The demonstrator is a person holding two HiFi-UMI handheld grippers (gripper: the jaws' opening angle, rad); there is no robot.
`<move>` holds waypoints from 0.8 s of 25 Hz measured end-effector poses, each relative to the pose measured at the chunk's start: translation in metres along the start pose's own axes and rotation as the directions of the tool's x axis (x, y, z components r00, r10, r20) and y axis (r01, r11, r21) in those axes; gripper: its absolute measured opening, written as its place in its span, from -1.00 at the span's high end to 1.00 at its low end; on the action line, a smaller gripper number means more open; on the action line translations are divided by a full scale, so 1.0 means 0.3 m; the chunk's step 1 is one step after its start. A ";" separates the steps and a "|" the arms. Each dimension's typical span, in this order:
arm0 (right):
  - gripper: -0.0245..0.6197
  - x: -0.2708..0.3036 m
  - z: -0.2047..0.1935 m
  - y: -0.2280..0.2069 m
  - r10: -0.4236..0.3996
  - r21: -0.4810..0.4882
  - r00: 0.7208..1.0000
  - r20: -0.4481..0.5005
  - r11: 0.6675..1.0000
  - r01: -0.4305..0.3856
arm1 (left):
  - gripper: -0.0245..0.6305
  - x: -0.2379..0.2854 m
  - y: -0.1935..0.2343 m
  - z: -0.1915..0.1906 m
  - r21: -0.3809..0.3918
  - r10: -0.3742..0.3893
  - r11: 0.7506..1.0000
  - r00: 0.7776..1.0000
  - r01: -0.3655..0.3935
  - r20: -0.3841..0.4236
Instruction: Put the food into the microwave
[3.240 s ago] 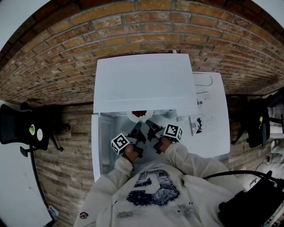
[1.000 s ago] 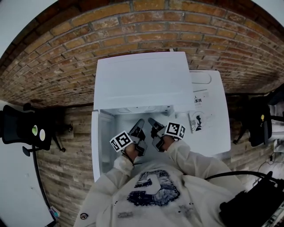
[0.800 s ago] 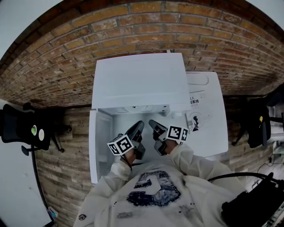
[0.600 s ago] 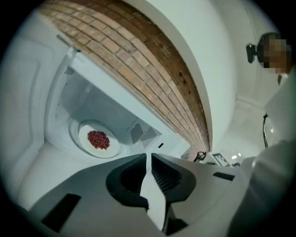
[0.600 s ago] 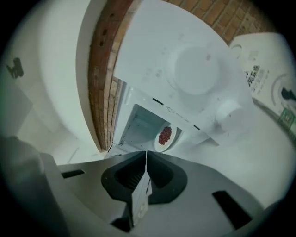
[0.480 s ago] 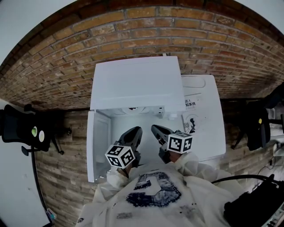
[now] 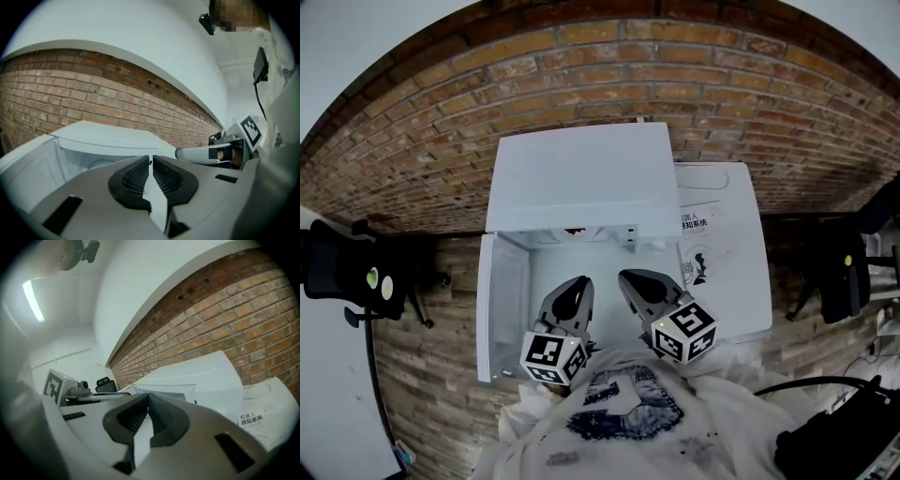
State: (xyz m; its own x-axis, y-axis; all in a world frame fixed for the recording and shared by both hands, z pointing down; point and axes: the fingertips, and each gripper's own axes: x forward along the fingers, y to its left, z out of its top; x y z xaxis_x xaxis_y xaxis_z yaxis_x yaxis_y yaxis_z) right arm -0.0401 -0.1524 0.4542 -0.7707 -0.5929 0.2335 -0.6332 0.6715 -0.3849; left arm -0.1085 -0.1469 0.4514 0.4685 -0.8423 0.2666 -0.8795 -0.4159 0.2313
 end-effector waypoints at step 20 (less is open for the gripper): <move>0.89 -0.035 0.021 -0.008 -0.026 -0.070 0.999 0.032 0.997 0.028 | 0.90 -0.011 0.003 0.024 0.067 0.084 0.994 0.995 -0.087 0.055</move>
State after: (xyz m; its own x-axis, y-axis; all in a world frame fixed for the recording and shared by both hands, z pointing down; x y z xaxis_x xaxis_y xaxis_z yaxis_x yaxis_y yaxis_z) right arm -0.0300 -0.1506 0.4472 -0.7511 -0.6242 0.2147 -0.6583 0.6838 -0.3148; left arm -0.1114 -0.1469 0.4439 0.3878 -0.8919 0.2328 -0.9207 -0.3626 0.1443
